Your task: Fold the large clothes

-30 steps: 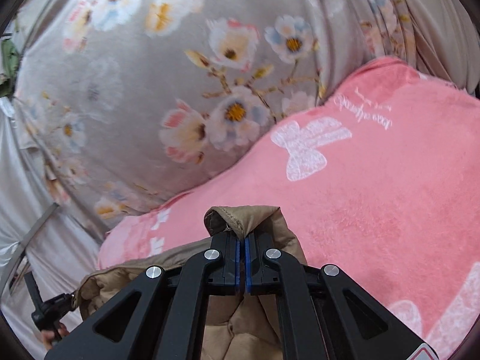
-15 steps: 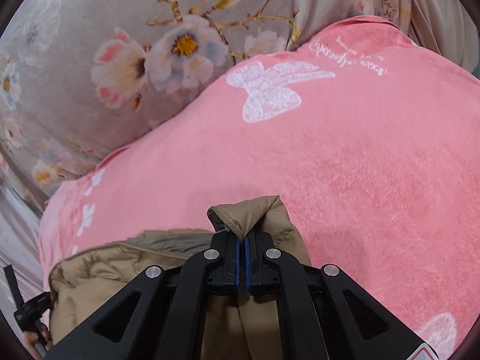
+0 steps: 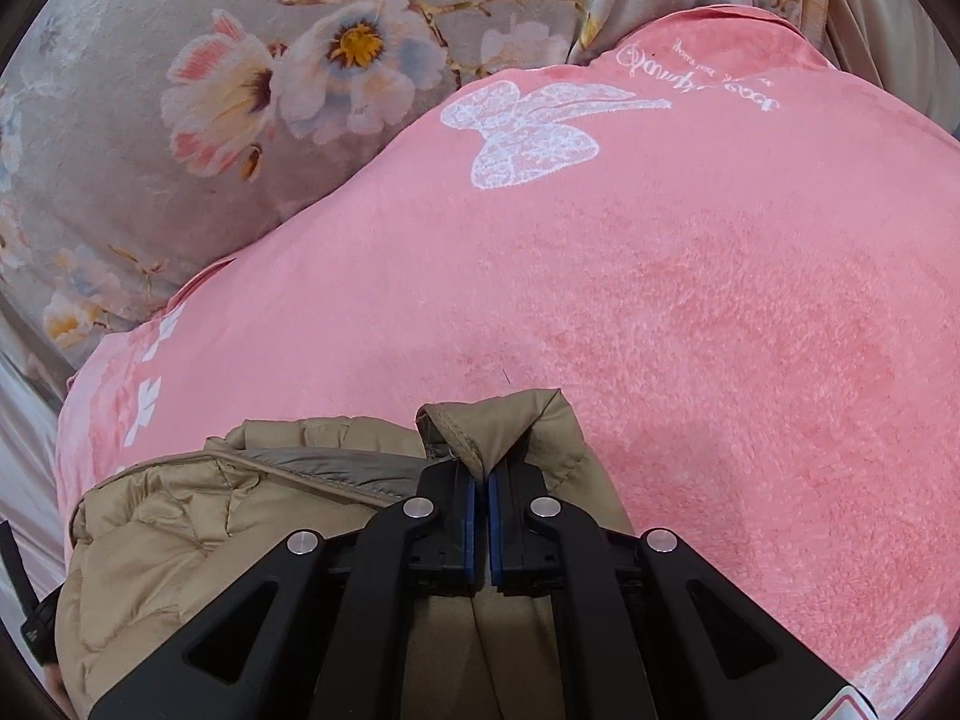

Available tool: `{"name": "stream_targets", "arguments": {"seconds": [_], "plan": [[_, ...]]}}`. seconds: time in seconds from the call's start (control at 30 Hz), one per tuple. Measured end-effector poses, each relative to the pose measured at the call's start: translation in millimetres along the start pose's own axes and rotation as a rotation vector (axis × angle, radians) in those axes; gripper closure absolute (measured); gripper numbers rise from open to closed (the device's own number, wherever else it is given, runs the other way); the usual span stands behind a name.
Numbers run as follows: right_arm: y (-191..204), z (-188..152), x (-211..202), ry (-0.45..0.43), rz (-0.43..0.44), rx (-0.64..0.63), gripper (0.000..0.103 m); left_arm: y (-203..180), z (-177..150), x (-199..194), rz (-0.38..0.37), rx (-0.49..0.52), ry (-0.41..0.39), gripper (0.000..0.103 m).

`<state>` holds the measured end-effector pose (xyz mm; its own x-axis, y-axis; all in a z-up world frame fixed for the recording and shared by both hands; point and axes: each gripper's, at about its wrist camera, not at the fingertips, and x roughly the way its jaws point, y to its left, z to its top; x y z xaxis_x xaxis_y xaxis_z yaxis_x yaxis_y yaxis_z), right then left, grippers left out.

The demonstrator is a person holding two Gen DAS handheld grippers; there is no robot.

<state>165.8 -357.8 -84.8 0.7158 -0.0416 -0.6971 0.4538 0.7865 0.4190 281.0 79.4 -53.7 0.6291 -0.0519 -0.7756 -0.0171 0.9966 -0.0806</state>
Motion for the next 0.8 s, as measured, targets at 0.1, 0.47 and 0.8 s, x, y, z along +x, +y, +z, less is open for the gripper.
{"name": "stream_targets", "arguments": {"seconds": [0.1,0.47,0.8], "plan": [[1,0,4,0.013,-0.011,-0.005,0.103,0,-1,2,0.002,0.001,-0.006,0.098],[-29,22,-45,-0.012,0.073,0.085,0.056,34,17,-57,-0.134,-0.036,-0.092,0.091],[16,29,-136,-0.141,0.092,-0.101,0.055,33,63,-126,0.045,0.134,-0.187,0.018]]}}
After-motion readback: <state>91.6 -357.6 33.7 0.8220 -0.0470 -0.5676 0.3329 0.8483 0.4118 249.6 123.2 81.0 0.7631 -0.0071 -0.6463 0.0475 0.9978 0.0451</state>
